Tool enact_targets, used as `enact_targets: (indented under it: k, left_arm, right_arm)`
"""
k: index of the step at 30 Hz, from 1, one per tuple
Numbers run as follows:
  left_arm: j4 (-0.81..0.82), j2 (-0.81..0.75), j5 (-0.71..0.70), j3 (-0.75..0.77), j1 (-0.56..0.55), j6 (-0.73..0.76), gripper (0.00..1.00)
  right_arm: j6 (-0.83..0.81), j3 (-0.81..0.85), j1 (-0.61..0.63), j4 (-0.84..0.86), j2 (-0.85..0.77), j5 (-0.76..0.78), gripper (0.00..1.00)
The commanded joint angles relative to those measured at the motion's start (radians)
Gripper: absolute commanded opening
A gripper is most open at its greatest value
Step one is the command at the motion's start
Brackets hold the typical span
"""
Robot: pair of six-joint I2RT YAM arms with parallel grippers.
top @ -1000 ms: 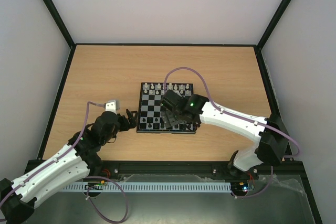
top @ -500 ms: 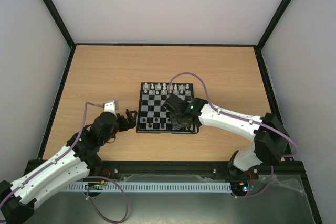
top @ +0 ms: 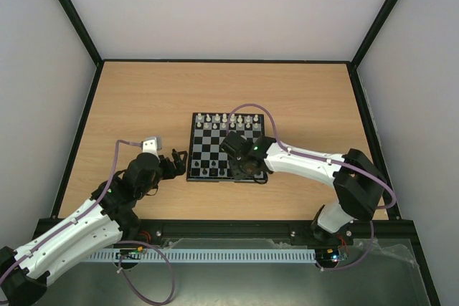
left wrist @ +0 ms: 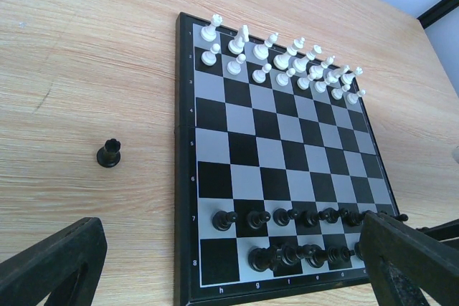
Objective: Set up the chess pieces on the board
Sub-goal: Move the chess piece to the chessboard.
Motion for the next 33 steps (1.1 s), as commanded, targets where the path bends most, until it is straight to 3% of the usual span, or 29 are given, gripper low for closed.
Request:
enact_targets:
  k: [1,11,21,33]
  left_arm:
    - [-0.008,-0.004,-0.016,-0.003,-0.004,-0.006,0.99]
    - [-0.007,0.001,-0.02,-0.003,-0.004,-0.004,0.99]
    - [-0.006,0.002,-0.023,-0.004,-0.004,-0.002,0.99]
    - [-0.001,0.012,-0.026,-0.005,-0.004,-0.003,0.99]
  right_arm:
    - [-0.007,-0.003,-0.011,-0.009,0.033,0.002,0.28]
    - [-0.016,0.001,-0.022,0.001,0.066,0.003,0.23]
    - [-0.031,0.029,-0.022,0.001,0.071,-0.035,0.12]
    - [-0.05,0.051,0.007,0.026,0.101,-0.07,0.12]
